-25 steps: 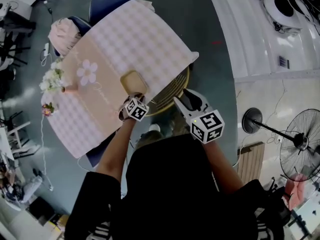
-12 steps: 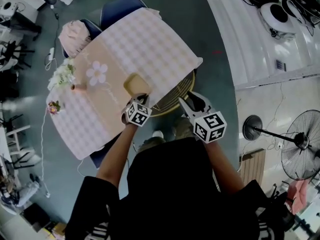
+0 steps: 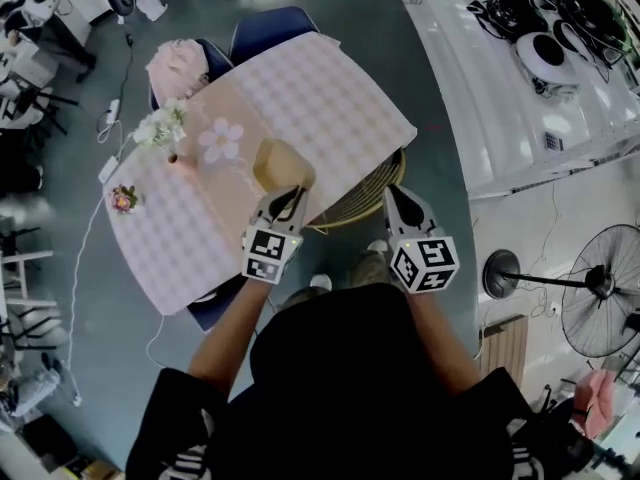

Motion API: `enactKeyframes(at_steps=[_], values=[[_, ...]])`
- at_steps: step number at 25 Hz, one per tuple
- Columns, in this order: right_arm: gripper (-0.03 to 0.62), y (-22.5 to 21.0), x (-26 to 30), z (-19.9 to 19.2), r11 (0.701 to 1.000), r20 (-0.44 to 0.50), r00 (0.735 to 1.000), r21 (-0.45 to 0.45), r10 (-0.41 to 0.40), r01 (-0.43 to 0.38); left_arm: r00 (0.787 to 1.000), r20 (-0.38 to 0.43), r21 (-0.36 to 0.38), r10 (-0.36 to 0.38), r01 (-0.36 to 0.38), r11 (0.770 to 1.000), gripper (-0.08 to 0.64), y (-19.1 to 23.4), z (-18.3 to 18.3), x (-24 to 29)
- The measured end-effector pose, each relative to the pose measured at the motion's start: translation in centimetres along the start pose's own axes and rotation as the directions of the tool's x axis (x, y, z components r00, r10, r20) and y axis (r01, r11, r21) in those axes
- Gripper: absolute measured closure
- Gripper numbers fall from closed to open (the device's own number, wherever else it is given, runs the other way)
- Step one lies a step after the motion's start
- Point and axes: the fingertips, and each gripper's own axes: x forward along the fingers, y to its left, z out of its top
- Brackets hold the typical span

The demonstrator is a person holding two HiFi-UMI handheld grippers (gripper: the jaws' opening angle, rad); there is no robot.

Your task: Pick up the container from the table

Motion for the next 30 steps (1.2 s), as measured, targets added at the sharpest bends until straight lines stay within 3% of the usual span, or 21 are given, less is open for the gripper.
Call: enactKeyframes(at_steps=[5,11,14,19,30], values=[[0.592,4.1,-0.7,1.0,0.999,0.047,0.999,-0.052,0.015,-0.012,0.988,0.149,-0.123,0.026,-0.007,0.992,0.538,0.2,3.7,-5.8],[0.593,8.0,-0.1,2.4,0.981,0.072,0.996,-0.193,0.043,-0.028,0.969,0.240,-0.130,0.053,-0.022,0.991,0.538,1.0,5.5,-10.5],[0.594,9.8,0.8,2.2,0.979,0.068,0.996,-0.200,0.058,-0.044,0.958,0.279,-0.145,0.062,-0.022,0.989,0.538,1.9,6.0,-12.9],[0.594,11.1,1.3,1.8,0.975,0.054,0.995,-0.214,0.079,-0.065,0.949,0.299,-0.171,0.098,-0.048,0.984,0.538,2.9,5.8,-14.6],[0.594,12.3,3.6,1.7,0.964,0.032,0.989,-0.229,0.146,-0.135,0.953,0.268,-0.209,0.143,-0.087,0.974,0.538,4.0,4.7,-14.8]])
